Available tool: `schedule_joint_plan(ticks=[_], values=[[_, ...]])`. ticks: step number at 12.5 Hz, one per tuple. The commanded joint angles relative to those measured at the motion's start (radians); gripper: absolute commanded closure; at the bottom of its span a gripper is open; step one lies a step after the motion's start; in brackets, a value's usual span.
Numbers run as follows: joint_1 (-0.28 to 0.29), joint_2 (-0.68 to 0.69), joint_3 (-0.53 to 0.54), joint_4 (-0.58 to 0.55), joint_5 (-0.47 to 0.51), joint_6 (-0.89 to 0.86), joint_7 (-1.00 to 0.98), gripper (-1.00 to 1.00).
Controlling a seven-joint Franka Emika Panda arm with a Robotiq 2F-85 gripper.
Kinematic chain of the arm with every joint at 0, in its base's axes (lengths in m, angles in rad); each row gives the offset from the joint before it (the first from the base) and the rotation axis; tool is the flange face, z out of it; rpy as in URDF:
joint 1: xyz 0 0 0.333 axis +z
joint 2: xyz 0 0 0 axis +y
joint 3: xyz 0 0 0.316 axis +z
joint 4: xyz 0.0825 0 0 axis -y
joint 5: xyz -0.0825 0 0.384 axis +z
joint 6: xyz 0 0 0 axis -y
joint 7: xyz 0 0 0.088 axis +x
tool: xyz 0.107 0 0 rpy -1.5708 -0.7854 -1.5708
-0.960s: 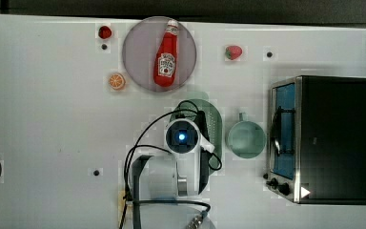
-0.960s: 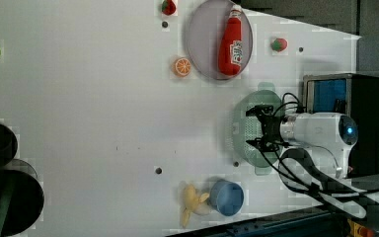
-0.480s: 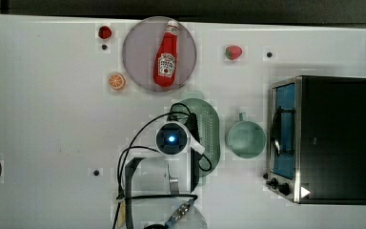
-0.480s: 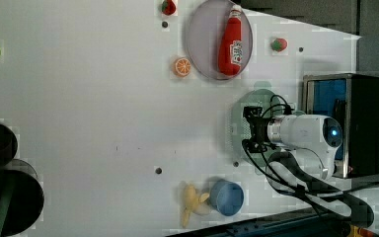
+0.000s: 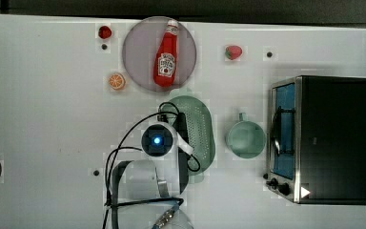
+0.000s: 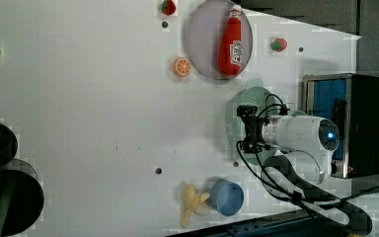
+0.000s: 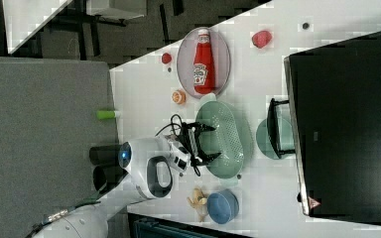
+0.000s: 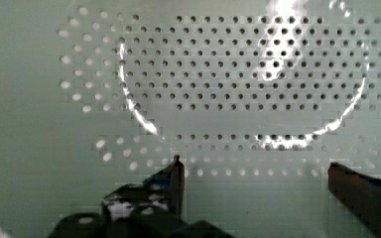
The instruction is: Drag strainer right to left.
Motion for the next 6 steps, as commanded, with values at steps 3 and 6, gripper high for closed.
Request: schedule_joint_plan(ticks=[3,6], values=[[0.092,0.012,0.043,0.054,0.003,-0.066,0.205,-1.0],[0.14,0.03,0.044,0.102,0.004,-0.12,0.253,-1.0]])
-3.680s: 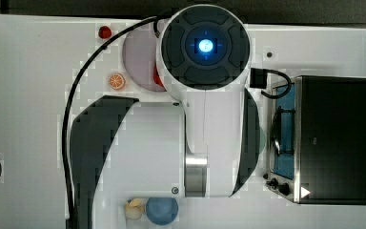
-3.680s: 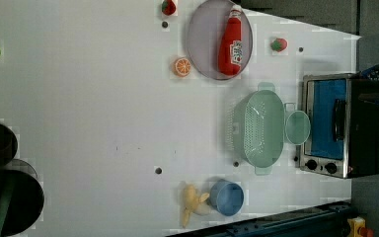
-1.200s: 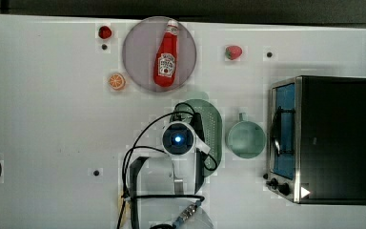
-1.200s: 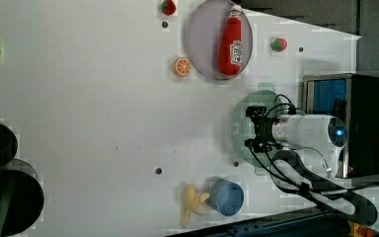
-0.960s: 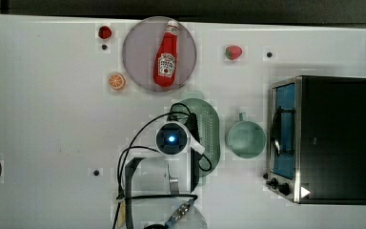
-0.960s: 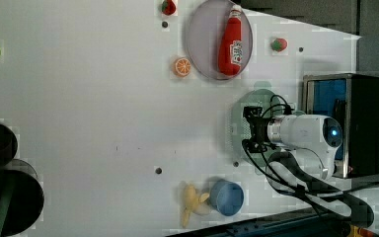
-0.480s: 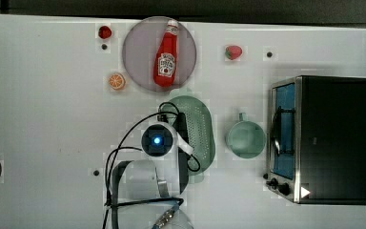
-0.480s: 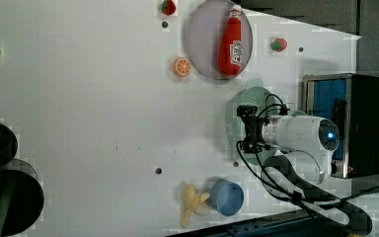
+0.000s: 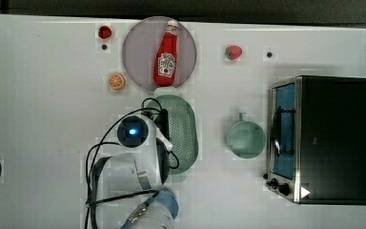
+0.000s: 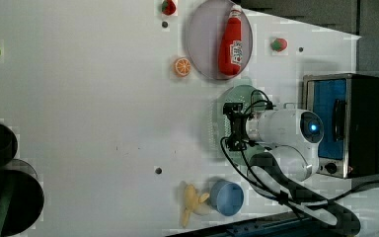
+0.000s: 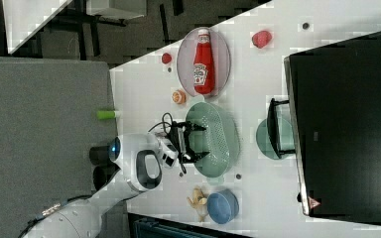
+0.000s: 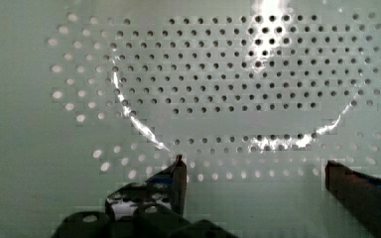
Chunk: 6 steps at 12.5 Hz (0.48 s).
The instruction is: Drag strainer right to left.
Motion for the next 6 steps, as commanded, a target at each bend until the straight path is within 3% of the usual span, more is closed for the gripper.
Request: schedule_joint_plan(ticks=[1,6], values=[[0.072,-0.006,0.019,0.03,-0.003,-0.055,0.124,-1.0],[0.155,0.055,0.044,0.126,-0.002,-0.062,0.265,-1.0]])
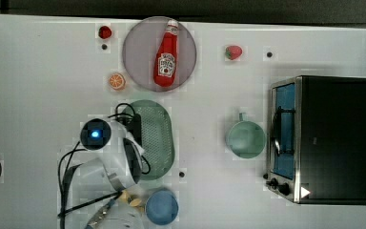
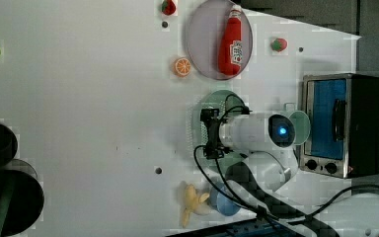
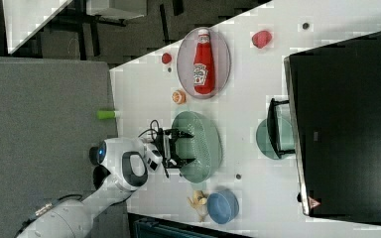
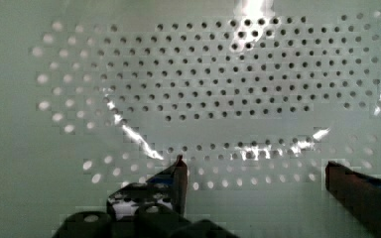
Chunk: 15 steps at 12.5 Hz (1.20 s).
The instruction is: Drag strainer right to left.
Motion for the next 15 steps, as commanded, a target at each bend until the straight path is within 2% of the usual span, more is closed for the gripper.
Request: schedule_joint_plan(ticks=[1,5,12,15], values=[[0.037,0.03,0.023,0.08,0.001,0.004,0.121,-1.0],[0.086,0.08,0.03,0.162,0.017,-0.036,0.154,-1.0],[0.16,0.154,0.04,0.297,0.146,-0.081,0.155,-1.0],[0.189,0.179,0.04,0.336,0.164,-0.082,0.155,-1.0]])
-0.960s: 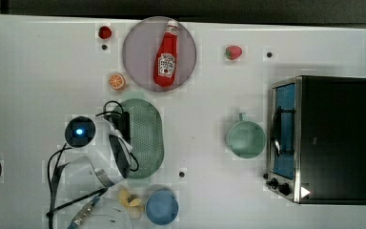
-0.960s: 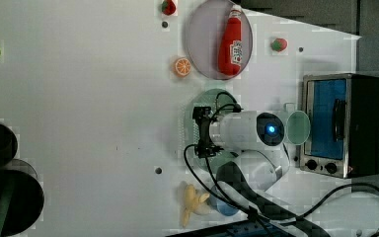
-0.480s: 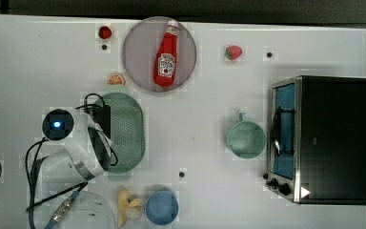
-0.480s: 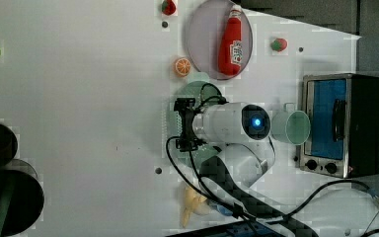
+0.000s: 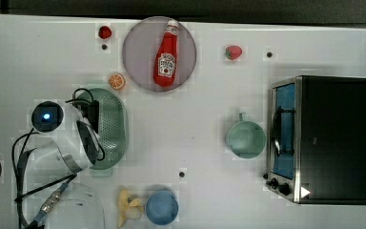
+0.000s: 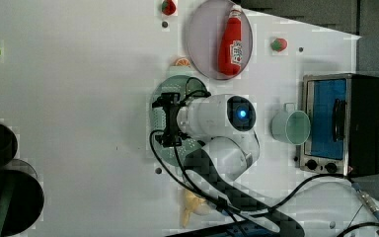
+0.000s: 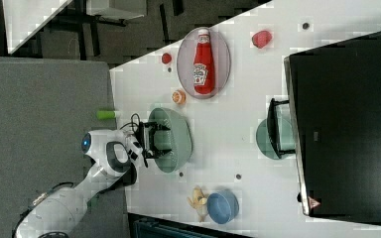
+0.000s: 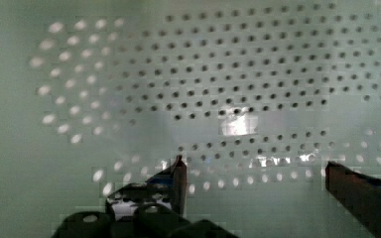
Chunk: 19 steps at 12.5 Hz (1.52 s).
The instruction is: Drag strainer right to left.
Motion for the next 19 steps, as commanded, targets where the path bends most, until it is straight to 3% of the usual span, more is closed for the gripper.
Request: schedule_joint_plan(ticks=[1,6,14,19], values=[[0.069,0.006,0.002,0.04,0.046,-0.025,0.045,-1.0],[0.112,0.036,0.002,0.089,0.102,-0.023,0.045,-1.0],[0.156,0.076,-0.002,0.161,0.108,-0.008,0.14,-1.0],[0.155,-0.056,-0.044,0.139,0.076,-0.14,-0.151,-1.0]])
